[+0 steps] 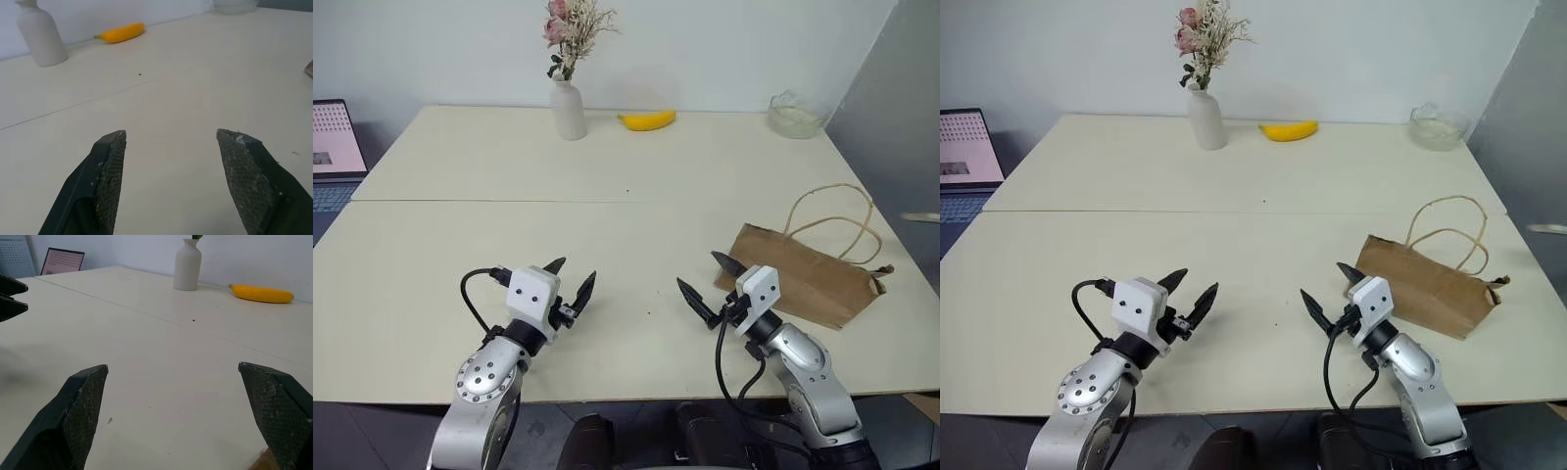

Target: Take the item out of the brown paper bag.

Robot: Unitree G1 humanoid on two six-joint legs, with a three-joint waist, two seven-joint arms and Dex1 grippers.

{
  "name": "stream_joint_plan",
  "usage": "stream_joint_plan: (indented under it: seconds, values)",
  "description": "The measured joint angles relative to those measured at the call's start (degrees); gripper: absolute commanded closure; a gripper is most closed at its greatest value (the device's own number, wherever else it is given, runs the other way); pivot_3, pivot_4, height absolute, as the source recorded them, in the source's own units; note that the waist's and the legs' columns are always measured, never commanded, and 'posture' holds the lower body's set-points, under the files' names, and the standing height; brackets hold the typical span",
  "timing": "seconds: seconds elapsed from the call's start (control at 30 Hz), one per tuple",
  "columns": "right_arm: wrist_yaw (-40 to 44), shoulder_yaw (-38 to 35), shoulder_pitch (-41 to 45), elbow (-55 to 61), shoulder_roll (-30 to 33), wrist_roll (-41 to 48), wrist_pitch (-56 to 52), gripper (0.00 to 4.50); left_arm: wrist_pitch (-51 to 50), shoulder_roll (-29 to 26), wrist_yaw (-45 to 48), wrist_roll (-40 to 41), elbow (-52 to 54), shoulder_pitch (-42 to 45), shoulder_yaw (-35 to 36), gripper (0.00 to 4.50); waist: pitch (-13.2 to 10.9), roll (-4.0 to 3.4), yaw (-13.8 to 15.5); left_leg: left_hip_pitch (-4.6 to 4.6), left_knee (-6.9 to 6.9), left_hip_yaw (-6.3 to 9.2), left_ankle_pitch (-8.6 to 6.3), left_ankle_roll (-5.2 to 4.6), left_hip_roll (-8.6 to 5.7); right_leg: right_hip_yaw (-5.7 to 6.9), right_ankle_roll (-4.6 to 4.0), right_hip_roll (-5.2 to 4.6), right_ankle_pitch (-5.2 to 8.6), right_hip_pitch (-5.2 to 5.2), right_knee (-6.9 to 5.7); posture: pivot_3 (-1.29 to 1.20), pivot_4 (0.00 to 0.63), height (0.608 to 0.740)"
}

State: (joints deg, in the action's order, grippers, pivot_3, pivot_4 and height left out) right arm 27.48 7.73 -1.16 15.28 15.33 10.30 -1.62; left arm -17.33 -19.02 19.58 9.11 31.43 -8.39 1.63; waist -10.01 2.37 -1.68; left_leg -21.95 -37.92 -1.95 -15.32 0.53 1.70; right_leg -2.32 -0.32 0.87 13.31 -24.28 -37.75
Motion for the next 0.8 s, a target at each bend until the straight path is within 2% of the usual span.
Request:
stream_joint_plan:
  seconds: [0.4,0.5,0.63,0.8]
  values:
    - [0.0,0.2,0.1,0.0,0.1,-0.2,0.9,0.0,-1.9,-1.1,1.2,-0.2,1.4,1.2,-1.2,1.42,0.0,0.0,0.0,0.01,0.0,0.0,0.0,0.0,0.0,-0.01,0.0,0.0,0.0,0.0,0.0,0.0,0.15,0.74]
    - [0.0,0.2,0.1,0.0,0.1,-0.2,0.8,0.0,-2.6,-2.8,2.8,0.2,1.7,1.6,-1.2,1.42,0.0,0.0,0.0,0.01,0.01,0.02,0.0,0.0,0.01,0.03,-0.01,0.01,0.01,0.0,0.0,0.0,0.15,0.74]
    - [-0.1,-0.1,-0.9,1.3,1.5,-0.7,1.0,0.0,-3.1,-4.8,7.5,3.7,1.5,6.0,-1.3,1.42,0.0,-0.02,0.1,-0.02,-0.01,0.01,0.0,0.0,-0.02,0.03,-0.01,0.0,0.01,0.0,0.0,0.0,0.15,0.74]
    - [-0.7,-4.4,-8.6,13.7,5.0,0.2,-2.1,0.0,-8.1,-8.9,17.2,13.6,1.6,15.4,-2.4,1.42,0.0,-0.02,0.3,-0.04,0.01,0.03,-0.01,0.01,-0.03,0.05,0.12,0.0,-0.02,0.03,0.07,0.0,0.15,0.74]
